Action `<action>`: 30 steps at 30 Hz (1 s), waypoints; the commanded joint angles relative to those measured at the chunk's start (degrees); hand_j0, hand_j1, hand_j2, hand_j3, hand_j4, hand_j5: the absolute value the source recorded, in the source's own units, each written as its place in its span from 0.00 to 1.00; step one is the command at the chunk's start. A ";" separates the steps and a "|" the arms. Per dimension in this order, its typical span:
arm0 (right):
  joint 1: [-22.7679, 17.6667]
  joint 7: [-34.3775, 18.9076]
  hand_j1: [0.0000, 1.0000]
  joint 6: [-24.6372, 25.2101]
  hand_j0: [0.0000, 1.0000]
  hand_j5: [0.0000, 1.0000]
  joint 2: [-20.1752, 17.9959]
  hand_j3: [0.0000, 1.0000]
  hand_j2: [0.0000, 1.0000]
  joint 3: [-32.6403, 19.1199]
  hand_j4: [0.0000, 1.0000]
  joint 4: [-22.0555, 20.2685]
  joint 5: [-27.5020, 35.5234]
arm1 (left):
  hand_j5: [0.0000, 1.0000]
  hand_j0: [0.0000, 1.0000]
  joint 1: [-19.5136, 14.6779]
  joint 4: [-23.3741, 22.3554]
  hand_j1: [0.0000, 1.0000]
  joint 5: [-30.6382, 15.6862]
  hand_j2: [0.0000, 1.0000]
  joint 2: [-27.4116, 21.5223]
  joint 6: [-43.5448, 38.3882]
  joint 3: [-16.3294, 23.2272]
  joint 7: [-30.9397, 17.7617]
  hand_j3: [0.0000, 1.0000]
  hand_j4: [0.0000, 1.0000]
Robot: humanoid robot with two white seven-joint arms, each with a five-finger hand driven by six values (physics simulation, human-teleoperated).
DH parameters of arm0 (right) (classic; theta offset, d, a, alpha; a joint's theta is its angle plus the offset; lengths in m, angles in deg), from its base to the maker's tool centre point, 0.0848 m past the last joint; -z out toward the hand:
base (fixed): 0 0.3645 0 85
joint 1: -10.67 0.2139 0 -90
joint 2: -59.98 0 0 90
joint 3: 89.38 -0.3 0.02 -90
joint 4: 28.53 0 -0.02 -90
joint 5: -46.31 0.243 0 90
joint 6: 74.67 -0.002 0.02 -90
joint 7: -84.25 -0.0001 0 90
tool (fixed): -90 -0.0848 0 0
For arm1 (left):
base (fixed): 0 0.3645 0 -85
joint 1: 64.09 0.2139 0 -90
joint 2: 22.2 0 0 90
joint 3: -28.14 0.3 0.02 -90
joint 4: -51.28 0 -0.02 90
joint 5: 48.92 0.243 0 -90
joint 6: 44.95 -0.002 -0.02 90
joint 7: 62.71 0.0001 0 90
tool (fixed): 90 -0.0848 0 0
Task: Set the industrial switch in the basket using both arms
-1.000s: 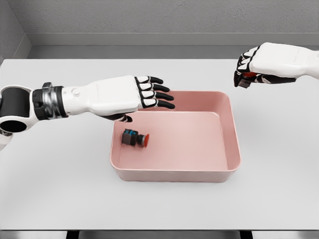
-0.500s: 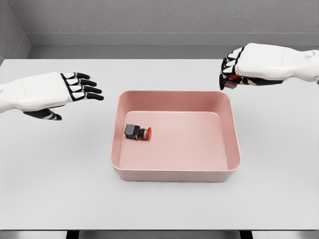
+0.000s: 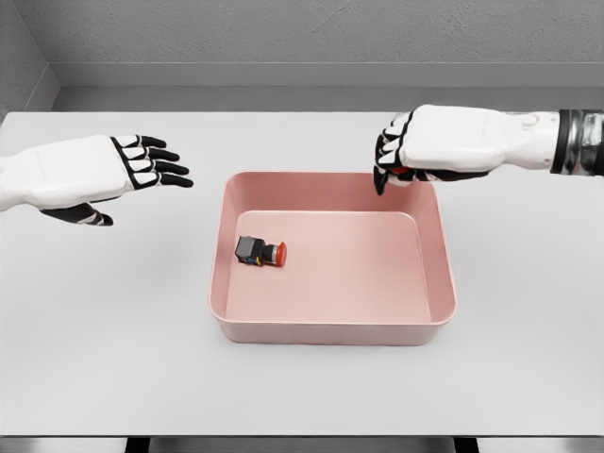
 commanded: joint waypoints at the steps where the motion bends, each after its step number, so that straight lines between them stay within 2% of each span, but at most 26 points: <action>1: 0.00 0.03 0.47 0.18 0.47 0.47 0.38 0.47 0.47 1.33 0.47 -0.06 0.33 | 1.00 1.00 0.00 -0.04 1.00 -0.34 1.00 0.06 -0.08 -0.04 0.05 1.00 1.00; 8: 1.85 3.46 0.46 0.18 0.46 0.46 -2.25 0.46 0.46 1.25 0.46 -0.24 0.33 | 1.00 1.00 -0.09 -0.92 1.00 -0.16 1.00 0.15 -0.08 0.05 -0.04 1.00 1.00; 13: 1.76 3.46 0.48 0.18 0.48 0.48 -1.73 0.48 0.48 2.74 0.48 -0.32 0.33 | 1.00 1.00 -0.35 -1.89 1.00 -0.16 1.00 0.23 -0.08 0.05 -0.13 1.00 1.00; 14: 1.76 3.46 0.58 0.18 0.58 0.58 -1.73 0.58 0.58 2.83 0.58 -0.24 0.33 | 1.00 1.00 -0.44 -1.89 1.00 -0.16 1.00 0.23 -0.08 0.05 -0.13 1.00 1.00; 15: 1.76 3.72 0.80 0.18 0.80 0.80 -1.73 0.80 0.80 2.92 0.80 -0.24 0.33 | 1.00 1.00 -0.44 -1.89 1.00 -0.16 1.00 0.23 -0.08 0.05 -0.22 1.00 1.00; 16: 1.76 3.81 0.94 0.18 0.94 0.94 -1.81 0.94 0.94 2.83 0.94 -0.32 0.33 | 1.00 1.00 -0.44 -1.89 1.00 -0.16 1.00 0.23 -0.08 0.05 -0.30 1.00 1.00; 17: 1.84 3.81 1.00 0.18 1.00 1.00 -1.81 1.00 1.00 2.83 1.00 -0.32 0.33 | 1.00 1.00 -0.44 -1.89 1.00 -0.08 1.00 0.23 -0.08 0.05 -0.31 1.00 1.00; 24: 3.52 4.69 1.00 0.18 1.00 1.00 -2.43 1.00 1.00 2.48 1.00 -0.24 0.33 | 1.00 1.00 -0.44 -1.89 1.00 -0.16 1.00 0.15 -0.08 0.05 -0.30 1.00 1.00; 27: 3.43 5.39 1.00 0.18 1.00 1.00 -1.29 1.00 1.00 3.18 1.00 -0.24 0.33 | 1.00 1.00 -0.44 -1.89 1.00 -0.25 1.00 0.15 -0.08 -0.13 -0.22 1.00 1.00; 29: 3.87 5.48 1.00 0.18 1.00 1.00 -2.95 1.00 1.00 2.83 1.00 0.03 0.33 | 1.00 1.00 -0.44 -1.89 1.00 -0.25 1.00 0.23 -0.08 -0.13 -0.30 1.00 1.00; 30: 3.69 5.48 1.00 0.18 1.00 1.00 -5.33 1.00 1.00 2.74 1.00 0.29 0.42 | 1.00 1.00 -0.44 -1.98 1.00 -0.16 1.00 0.15 -0.08 -0.13 -0.30 1.00 1.00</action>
